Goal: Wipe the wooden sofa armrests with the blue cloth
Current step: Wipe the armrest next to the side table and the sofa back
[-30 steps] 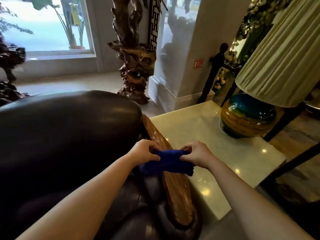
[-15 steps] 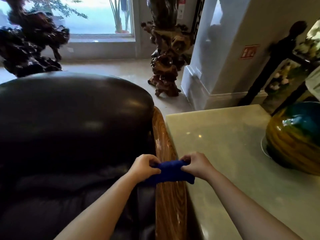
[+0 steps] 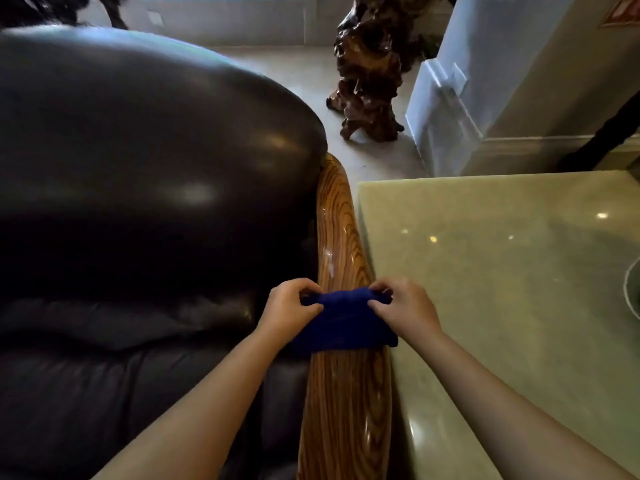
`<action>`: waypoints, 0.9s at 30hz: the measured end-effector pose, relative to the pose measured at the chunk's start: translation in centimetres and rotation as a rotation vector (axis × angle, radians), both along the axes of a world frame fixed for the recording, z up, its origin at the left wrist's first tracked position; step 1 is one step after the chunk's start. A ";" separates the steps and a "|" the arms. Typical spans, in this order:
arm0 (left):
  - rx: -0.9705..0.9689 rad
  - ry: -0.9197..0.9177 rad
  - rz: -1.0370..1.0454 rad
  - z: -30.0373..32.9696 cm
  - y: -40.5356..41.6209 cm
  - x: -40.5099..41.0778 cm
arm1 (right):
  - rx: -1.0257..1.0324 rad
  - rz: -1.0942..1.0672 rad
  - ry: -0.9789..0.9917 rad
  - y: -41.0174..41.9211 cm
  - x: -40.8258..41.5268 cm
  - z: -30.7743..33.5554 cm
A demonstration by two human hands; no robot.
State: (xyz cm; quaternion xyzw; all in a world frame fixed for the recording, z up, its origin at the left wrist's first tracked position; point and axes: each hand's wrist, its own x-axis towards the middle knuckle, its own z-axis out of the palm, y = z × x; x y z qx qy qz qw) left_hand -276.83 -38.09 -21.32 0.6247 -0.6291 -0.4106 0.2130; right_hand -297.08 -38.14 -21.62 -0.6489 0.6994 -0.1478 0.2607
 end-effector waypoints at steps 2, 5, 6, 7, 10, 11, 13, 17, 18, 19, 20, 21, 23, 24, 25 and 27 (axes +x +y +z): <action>-0.047 0.027 0.076 -1.0 0.2 -0.4 | -0.132 -0.044 -0.029 0.3 0.1 -1.1; -0.290 -0.105 0.205 -2.6 1.1 -1.4 | -0.396 -0.019 0.087 1.6 0.8 -2.5; -0.376 -0.199 0.205 -3.1 1.6 -2.0 | -0.434 0.014 0.125 2.2 1.2 -3.0; -0.415 -0.271 0.160 -3.7 2.3 -2.6 | -0.429 0.054 0.145 2.7 1.6 -3.5; -0.313 -0.405 -0.052 -6.0 4.1 -4.9 | -0.295 0.112 0.157 3.4 2.4 -5.7; -0.265 -0.429 -0.056 -6.8 4.3 -5.5 | -0.259 0.106 0.166 3.2 2.5 -6.3; -0.233 -0.444 0.015 -7.8 3.4 -6.0 | -0.247 0.088 0.172 2.3 2.7 -7.1; -0.247 -0.451 0.046 -8.0 0.2 -6.1 | -0.246 0.102 0.128 -0.8 2.8 -7.2; -0.242 -0.437 0.049 -7.9 -0.6 -6.2 | -0.243 0.108 0.113 -1.6 2.7 -7.2; -0.237 -0.421 0.056 -7.8 -1.4 -6.2 | -0.237 0.113 0.098 -2.3 2.6 -7.2; -0.233 -0.407 0.066 -7.7 -2.0 -6.2 | -0.232 0.119 0.084 -2.8 2.6 -7.1; -0.231 -0.394 0.079 -7.6 -2.7 -6.3 | -0.226 0.125 0.068 -3.6 2.5 -7.0; -0.231 -0.379 0.099 -7.6 -4.3 -6.5 | -0.221 0.128 0.039 -5.2 2.5 -7.1; -0.236 -0.376 0.102 -7.7 -5.2 -6.5 | -0.221 0.127 0.031 -6.1 2.5 -7.2; -0.241 -0.376 0.102 -7.8 -6.2 -6.5 | -0.222 0.125 0.022 -7.1 2.5 -7.3; -0.253 -0.382 0.086 -7.9 -8.2 -6.3 | -0.222 0.129 0.001 -9.0 2.5 -7.6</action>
